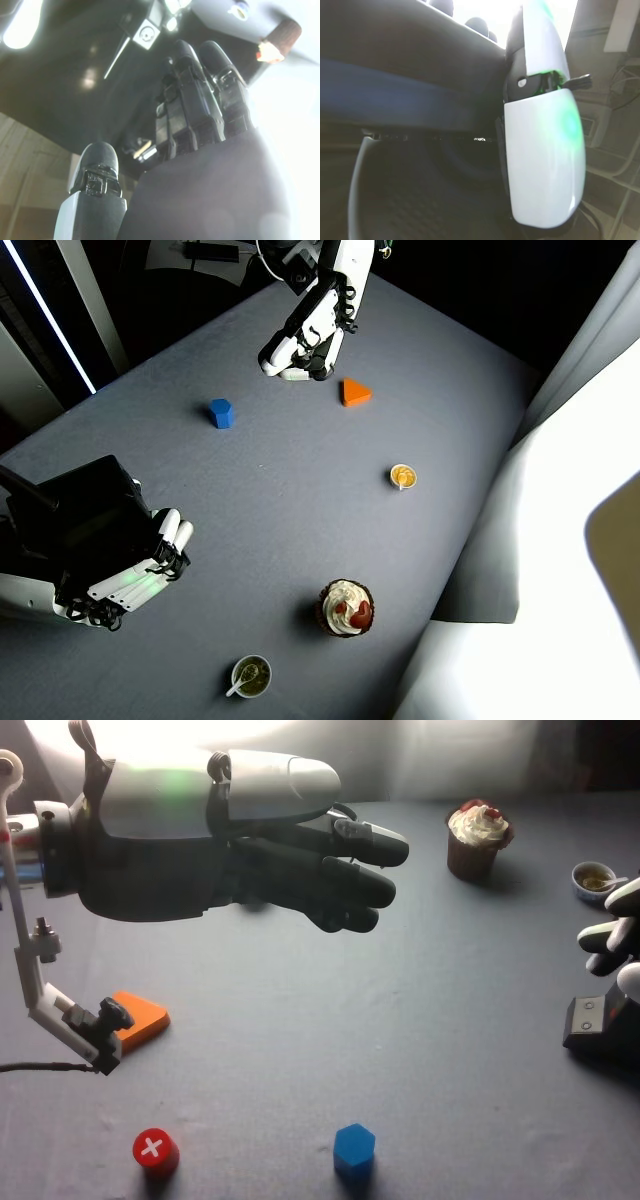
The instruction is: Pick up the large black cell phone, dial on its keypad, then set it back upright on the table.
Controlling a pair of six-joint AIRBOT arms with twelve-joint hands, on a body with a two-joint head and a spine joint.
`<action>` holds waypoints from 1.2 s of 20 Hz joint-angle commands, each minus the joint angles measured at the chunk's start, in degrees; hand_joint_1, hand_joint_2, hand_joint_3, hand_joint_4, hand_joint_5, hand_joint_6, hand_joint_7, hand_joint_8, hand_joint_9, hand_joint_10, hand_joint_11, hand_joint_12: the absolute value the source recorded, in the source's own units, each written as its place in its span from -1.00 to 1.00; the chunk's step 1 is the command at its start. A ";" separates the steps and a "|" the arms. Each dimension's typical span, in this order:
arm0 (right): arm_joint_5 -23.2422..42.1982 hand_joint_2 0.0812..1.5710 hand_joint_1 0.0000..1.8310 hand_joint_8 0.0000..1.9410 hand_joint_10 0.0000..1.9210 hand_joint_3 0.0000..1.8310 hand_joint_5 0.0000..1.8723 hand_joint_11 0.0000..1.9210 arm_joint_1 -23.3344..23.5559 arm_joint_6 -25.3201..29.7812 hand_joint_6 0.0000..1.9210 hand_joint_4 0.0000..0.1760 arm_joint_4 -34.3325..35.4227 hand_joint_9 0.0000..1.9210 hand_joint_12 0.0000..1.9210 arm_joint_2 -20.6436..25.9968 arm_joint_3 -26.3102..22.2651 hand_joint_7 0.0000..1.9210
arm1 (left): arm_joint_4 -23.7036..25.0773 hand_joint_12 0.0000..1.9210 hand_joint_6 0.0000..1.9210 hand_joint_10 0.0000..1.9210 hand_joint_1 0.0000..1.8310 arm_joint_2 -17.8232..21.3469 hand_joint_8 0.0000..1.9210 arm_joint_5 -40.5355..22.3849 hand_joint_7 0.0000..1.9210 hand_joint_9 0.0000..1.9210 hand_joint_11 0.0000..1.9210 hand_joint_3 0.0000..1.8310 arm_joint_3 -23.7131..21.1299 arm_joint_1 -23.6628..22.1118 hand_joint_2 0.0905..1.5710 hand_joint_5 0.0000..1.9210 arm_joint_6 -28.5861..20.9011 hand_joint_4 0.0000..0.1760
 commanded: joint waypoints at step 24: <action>8.63 0.29 -0.18 -0.99 -1.00 -1.00 -0.48 -1.00 0.46 0.74 -0.99 -0.75 0.46 -0.63 0.06 0.78 0.88 -0.59 | -6.96 0.21 -1.00 -1.00 -1.00 0.08 -1.00 -2.48 -0.47 -0.44 -0.99 -1.00 0.73 -0.69 0.59 -0.66 0.53 -0.66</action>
